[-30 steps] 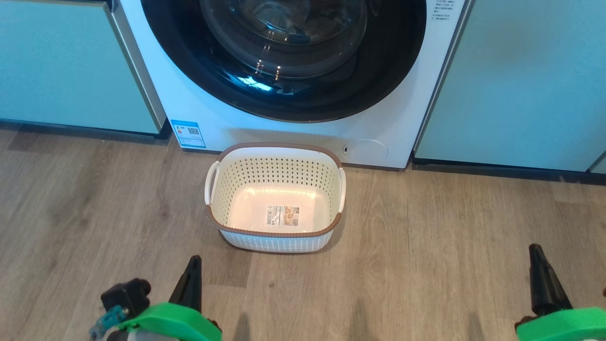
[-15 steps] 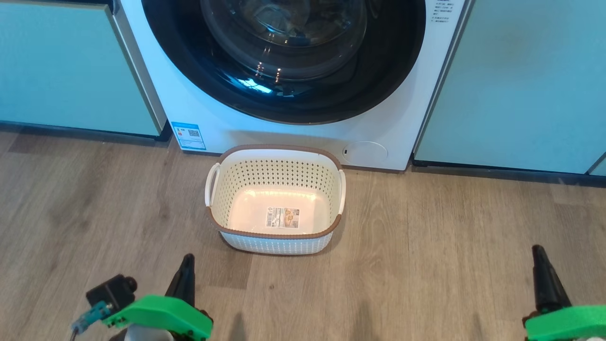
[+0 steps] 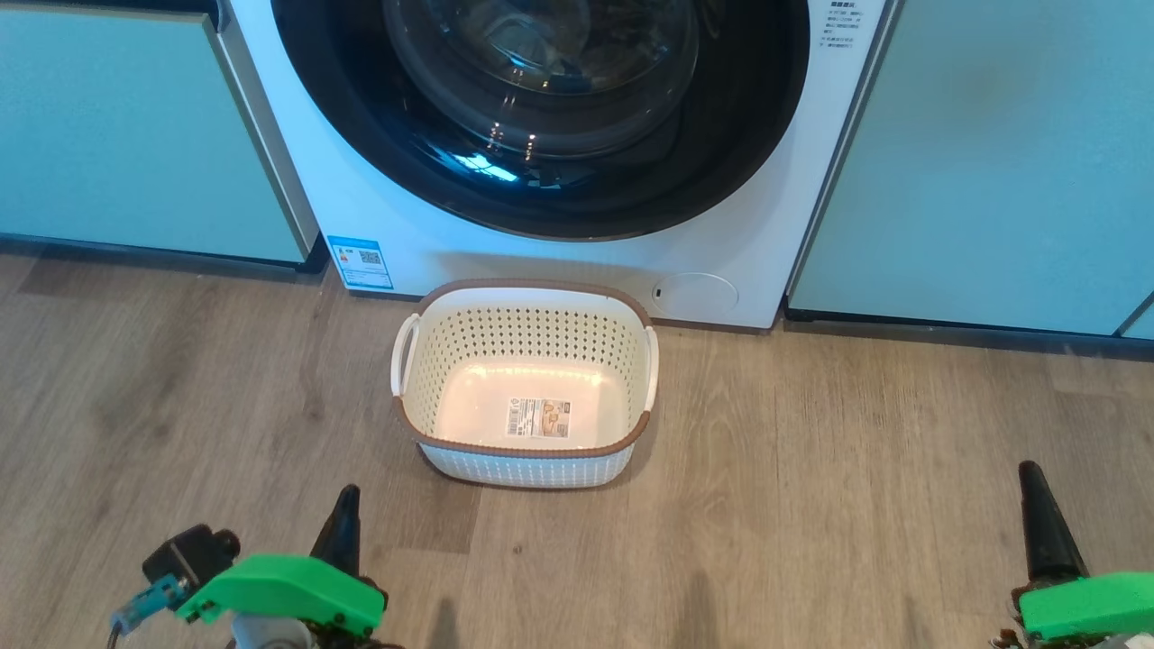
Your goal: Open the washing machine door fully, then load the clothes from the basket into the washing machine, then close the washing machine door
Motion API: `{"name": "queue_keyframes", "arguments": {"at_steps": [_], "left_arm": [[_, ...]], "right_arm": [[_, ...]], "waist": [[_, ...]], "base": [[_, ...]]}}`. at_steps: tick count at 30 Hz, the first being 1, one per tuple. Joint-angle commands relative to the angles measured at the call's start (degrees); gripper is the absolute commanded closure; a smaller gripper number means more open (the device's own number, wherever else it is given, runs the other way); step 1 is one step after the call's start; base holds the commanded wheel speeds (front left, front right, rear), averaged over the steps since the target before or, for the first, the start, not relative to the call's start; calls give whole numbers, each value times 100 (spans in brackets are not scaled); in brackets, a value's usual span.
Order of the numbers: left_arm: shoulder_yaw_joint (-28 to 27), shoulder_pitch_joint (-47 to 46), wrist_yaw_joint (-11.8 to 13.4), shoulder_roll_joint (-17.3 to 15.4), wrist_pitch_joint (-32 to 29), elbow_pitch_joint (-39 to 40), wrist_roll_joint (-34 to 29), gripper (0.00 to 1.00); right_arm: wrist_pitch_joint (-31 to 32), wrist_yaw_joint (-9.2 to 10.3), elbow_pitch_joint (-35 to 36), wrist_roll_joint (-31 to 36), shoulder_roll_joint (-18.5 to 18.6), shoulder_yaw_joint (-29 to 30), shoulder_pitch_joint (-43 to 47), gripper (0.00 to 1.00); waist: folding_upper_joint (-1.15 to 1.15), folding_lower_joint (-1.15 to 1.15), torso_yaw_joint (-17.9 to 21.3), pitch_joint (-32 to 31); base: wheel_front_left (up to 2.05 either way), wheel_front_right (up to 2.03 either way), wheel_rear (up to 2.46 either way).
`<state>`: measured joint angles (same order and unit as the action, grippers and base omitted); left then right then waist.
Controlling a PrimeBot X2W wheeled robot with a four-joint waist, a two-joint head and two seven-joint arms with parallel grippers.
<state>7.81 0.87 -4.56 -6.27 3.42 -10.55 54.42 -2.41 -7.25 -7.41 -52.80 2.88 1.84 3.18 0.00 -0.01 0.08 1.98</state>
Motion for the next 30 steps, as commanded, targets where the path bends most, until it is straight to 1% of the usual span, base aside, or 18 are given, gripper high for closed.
{"name": "queue_keyframes", "arguments": {"at_steps": [1,30], "left_arm": [[-174,-294,-47,-36,-38,146,157,100],[-695,-486,-166,80,-428,-91,1998,100]], "right_arm": [[42,-12,146,-185,131,-12,-325,100],[357,-18,-240,-2117,155,99,-612,100]], "waist": [[0,0,0,-4],[0,0,-4,-90]], "base": [[0,0,0],[0,0,0]]}}
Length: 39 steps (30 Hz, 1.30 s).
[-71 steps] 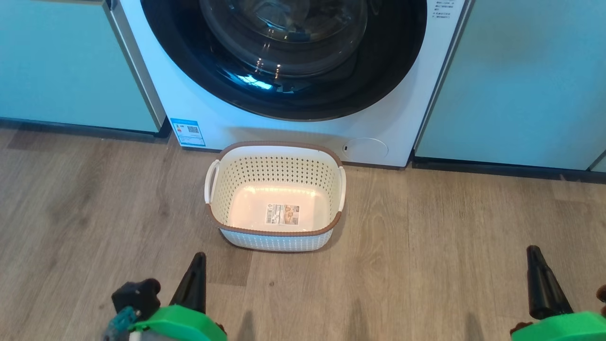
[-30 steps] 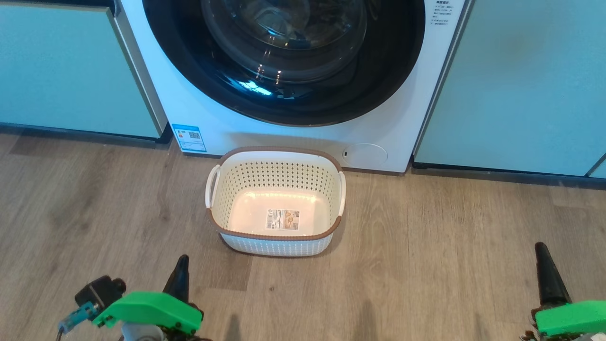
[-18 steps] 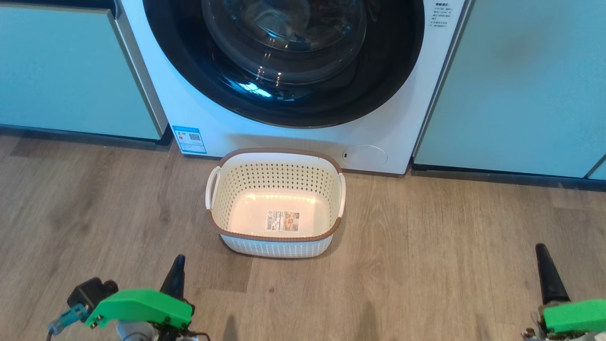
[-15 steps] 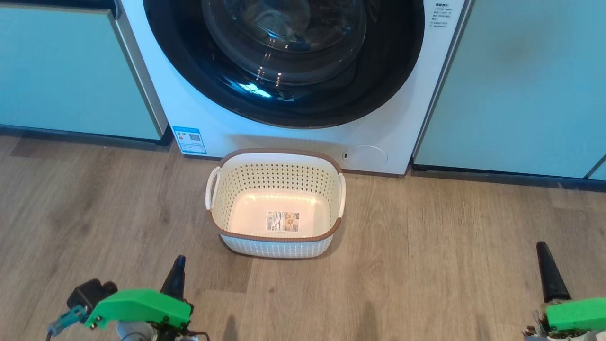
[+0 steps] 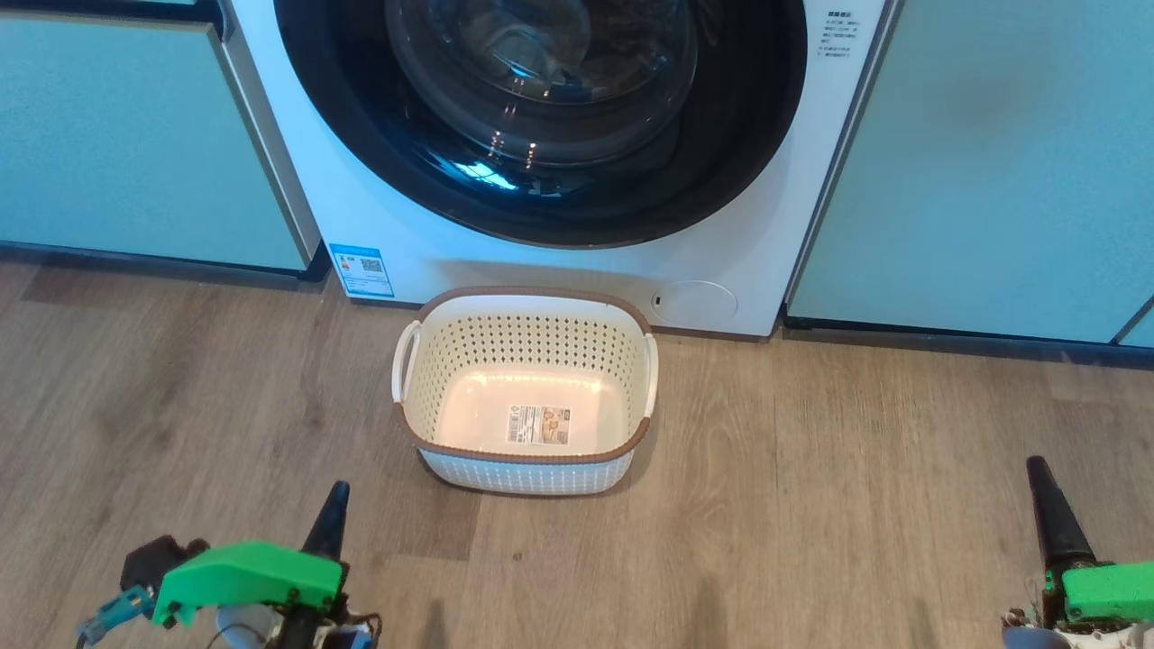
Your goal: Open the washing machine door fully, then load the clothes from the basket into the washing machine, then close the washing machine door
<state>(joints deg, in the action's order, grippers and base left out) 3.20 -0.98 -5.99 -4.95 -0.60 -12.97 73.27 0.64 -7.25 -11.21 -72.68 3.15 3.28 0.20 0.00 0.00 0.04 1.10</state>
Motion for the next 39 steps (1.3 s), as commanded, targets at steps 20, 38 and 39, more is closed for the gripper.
{"name": "queue_keyframes", "arguments": {"at_steps": [20,38,39], "left_arm": [[-576,-425,-99,30,-283,-1,1266,100],[-817,-508,-149,95,-464,-101,2018,100],[-819,-508,-149,96,-466,-102,2016,100]], "right_arm": [[263,-22,-105,-1336,133,42,-497,100],[418,-24,-269,-2121,122,117,-619,100],[420,-24,-269,-2119,121,120,-620,100]], "waist": [[0,0,-2,-56],[0,0,-4,-92],[0,0,-4,-92]], "base": [[0,0,0],[0,0,0],[0,0,0]]}}
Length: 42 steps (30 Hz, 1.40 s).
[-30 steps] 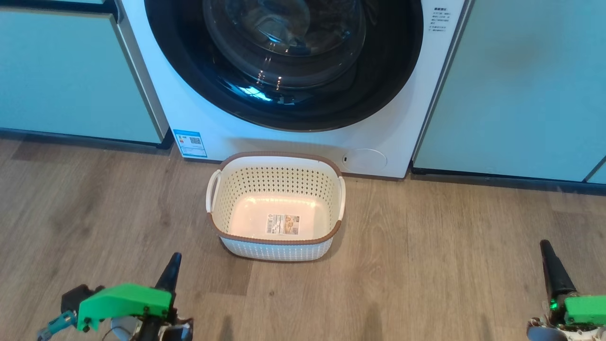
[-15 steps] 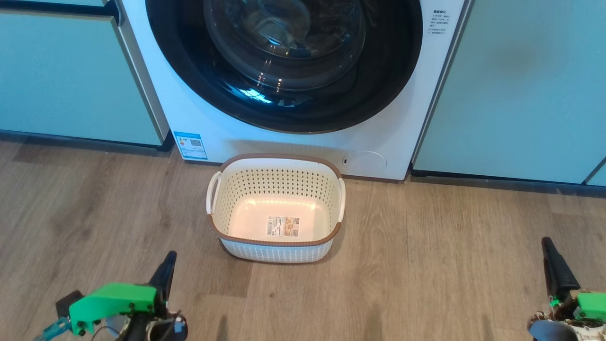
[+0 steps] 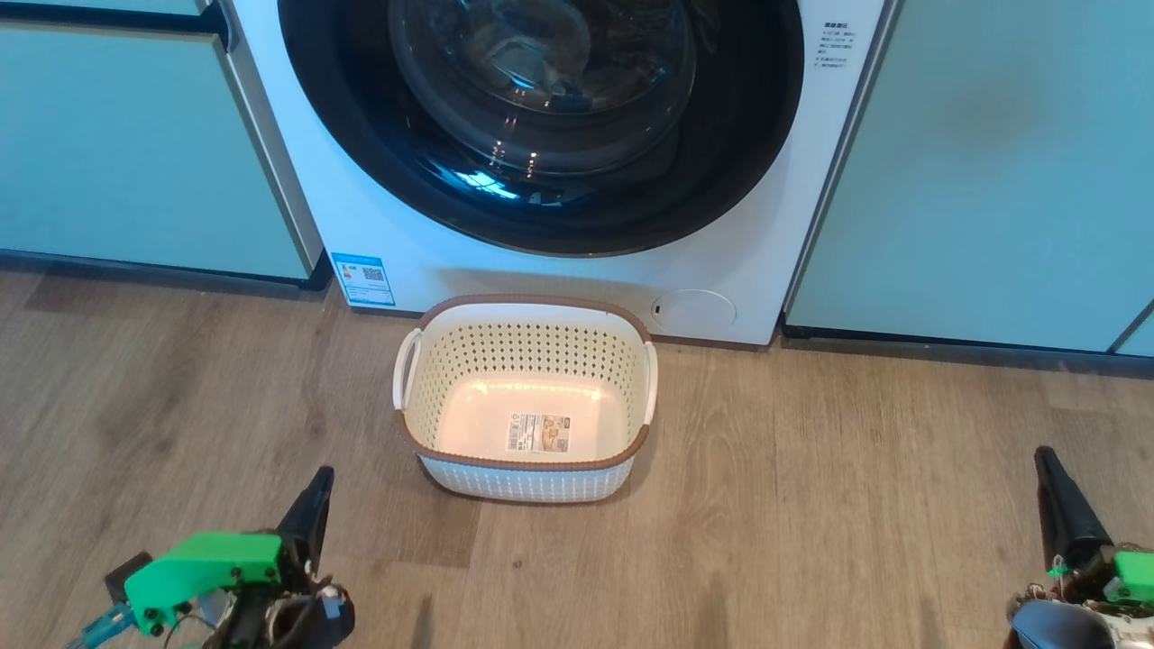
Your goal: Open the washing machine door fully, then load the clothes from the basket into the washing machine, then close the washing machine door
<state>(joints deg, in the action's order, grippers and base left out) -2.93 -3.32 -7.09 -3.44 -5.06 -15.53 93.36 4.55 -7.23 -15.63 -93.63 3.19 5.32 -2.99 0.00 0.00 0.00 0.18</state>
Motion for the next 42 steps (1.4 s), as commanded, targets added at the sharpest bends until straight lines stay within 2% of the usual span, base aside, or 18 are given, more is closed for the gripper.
{"name": "queue_keyframes", "arguments": {"at_steps": [1,42], "left_arm": [[-208,-274,-40,-53,-22,154,6,100],[-273,-279,-40,-8,-73,152,-47,100]], "right_arm": [[31,-25,173,-22,114,-82,-301,100],[98,-25,167,48,56,1,-308,100]], "waist": [[0,0,0,0],[0,0,0,0]], "base": [[0,0,0],[0,0,0]]}}
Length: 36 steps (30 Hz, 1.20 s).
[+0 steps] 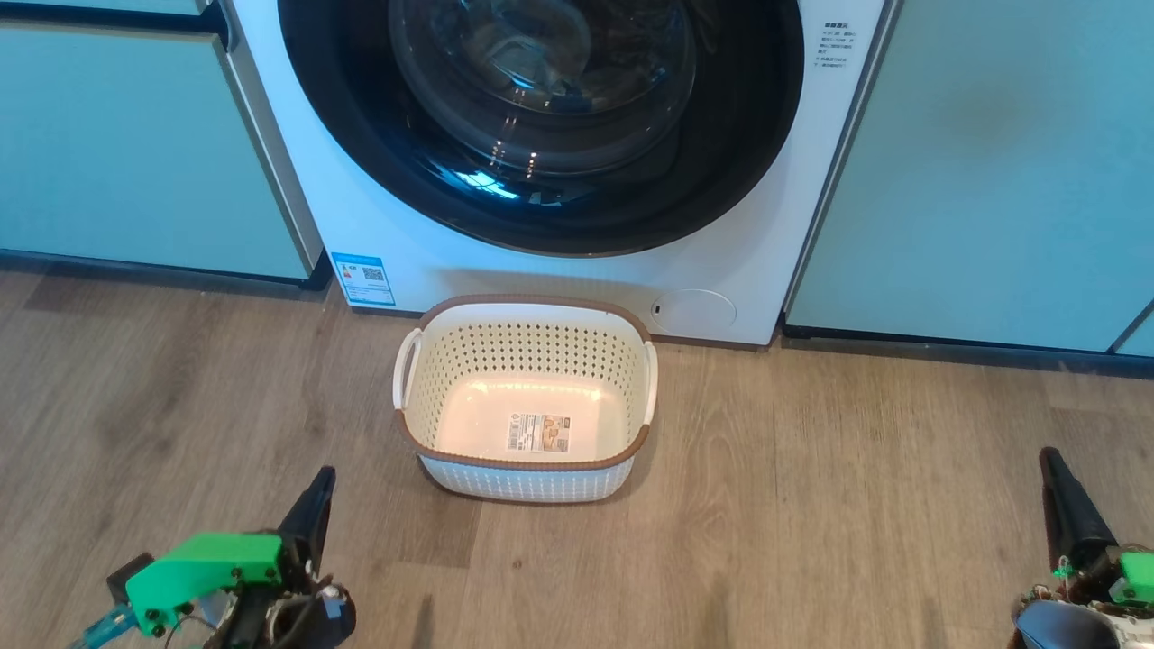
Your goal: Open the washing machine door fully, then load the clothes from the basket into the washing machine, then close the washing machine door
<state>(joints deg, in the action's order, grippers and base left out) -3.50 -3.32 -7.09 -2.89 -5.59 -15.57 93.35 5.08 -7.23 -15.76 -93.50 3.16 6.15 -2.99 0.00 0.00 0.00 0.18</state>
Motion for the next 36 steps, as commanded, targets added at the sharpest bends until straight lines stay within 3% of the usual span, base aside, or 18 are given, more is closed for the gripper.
{"name": "queue_keyframes", "arguments": {"at_steps": [1,36], "left_arm": [[-217,-279,-40,-62,-22,156,-47,100],[-252,-282,-40,-37,-50,155,-77,100]], "right_arm": [[46,-25,180,36,58,-80,-308,100],[83,-25,177,75,25,-34,-312,100]], "waist": [[0,0,0,0],[0,0,0,0]], "base": [[0,0,0],[0,0,0]]}}
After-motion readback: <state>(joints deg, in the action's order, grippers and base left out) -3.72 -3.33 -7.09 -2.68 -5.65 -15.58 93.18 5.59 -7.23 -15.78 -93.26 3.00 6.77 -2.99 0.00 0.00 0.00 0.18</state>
